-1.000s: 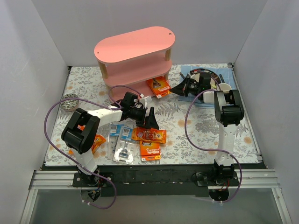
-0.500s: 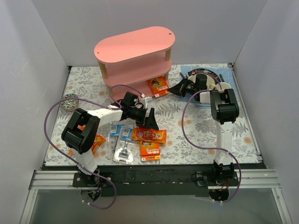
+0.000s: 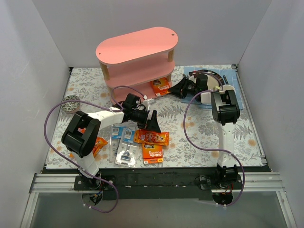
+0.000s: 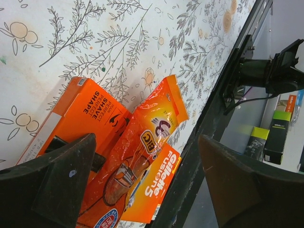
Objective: Place and organize the shaving razors onto the shelf
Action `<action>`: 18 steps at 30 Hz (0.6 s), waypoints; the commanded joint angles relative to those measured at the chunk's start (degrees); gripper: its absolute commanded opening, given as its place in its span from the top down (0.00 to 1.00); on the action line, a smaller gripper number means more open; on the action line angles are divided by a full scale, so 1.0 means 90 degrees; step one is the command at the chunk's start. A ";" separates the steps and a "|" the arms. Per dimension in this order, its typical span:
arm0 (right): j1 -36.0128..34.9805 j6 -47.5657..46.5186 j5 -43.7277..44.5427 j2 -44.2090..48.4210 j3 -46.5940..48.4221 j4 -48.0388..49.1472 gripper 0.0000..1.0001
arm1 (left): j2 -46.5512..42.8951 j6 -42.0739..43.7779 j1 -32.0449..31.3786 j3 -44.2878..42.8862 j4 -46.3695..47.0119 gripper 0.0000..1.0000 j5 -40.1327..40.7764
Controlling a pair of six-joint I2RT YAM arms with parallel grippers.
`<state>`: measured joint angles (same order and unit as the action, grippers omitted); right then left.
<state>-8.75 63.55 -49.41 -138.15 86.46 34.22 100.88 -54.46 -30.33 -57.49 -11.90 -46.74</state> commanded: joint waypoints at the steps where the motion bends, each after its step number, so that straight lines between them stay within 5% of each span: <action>1: 0.0025 -0.0634 -0.0077 0.0883 -0.0298 -0.0314 0.54 | -0.0632 0.0562 0.0020 -0.0330 -0.0395 0.11 0.0057; 5: 0.0103 -0.1706 -0.0048 0.1793 -0.0904 -0.1378 0.51 | -0.0915 0.1050 0.0069 -0.0565 -0.0767 0.11 -0.0119; 13: -0.0081 -0.5522 0.0664 0.4232 -0.2592 -0.4600 0.50 | -0.2623 0.1891 0.0536 0.0118 -0.2006 0.10 0.0105; 18: -0.1398 -0.7546 0.1318 0.5309 -0.2917 -0.5811 0.47 | -0.3843 0.1881 0.1201 0.0558 -0.2534 0.10 0.0466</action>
<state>-12.03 16.97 -42.63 -95.88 61.84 -4.75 73.21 -39.68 -23.59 -54.89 -28.05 -45.30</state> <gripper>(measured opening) 0.518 0.900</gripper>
